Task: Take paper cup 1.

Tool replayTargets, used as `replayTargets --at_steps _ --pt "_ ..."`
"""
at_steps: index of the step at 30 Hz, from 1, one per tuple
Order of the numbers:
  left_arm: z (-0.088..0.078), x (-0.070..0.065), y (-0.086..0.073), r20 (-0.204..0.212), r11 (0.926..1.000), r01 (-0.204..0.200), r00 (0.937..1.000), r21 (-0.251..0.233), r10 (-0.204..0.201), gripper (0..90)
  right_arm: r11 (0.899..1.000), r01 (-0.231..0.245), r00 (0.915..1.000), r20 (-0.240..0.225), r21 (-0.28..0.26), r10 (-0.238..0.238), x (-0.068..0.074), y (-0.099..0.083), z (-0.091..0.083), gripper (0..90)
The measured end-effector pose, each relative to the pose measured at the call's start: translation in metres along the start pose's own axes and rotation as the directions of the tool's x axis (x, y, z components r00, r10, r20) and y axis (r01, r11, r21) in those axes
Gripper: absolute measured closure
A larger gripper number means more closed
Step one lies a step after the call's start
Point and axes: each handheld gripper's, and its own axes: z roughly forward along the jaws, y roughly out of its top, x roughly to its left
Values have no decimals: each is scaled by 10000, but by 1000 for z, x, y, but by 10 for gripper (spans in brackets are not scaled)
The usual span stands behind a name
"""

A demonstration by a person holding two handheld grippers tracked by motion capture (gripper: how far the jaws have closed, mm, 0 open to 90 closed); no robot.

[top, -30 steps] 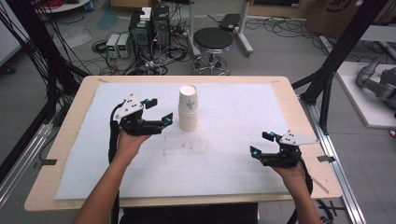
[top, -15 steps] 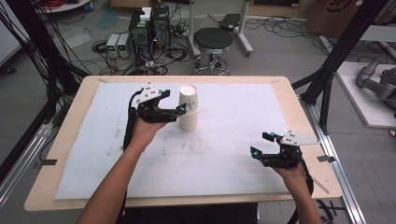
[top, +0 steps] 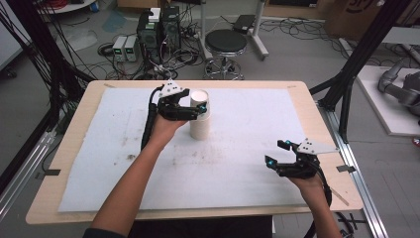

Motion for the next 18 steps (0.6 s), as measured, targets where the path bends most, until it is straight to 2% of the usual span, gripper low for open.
replayTargets --at_steps 7,11,18 --pt "11 2 -4 110 9999 75 9999 105 -77 184 10000 -26 10000 44 -35 26 -1 -1 -3 196" --pt "12 3 -5 180 10000 54 9998 34 -54 256 10000 -99 9999 36 -9 100 -1 -2 -4 195" --pt "13 3 -4 267 9999 -48 9996 -93 50 326 10000 -83 10000 8 14 83 -1 -3 -3 195"
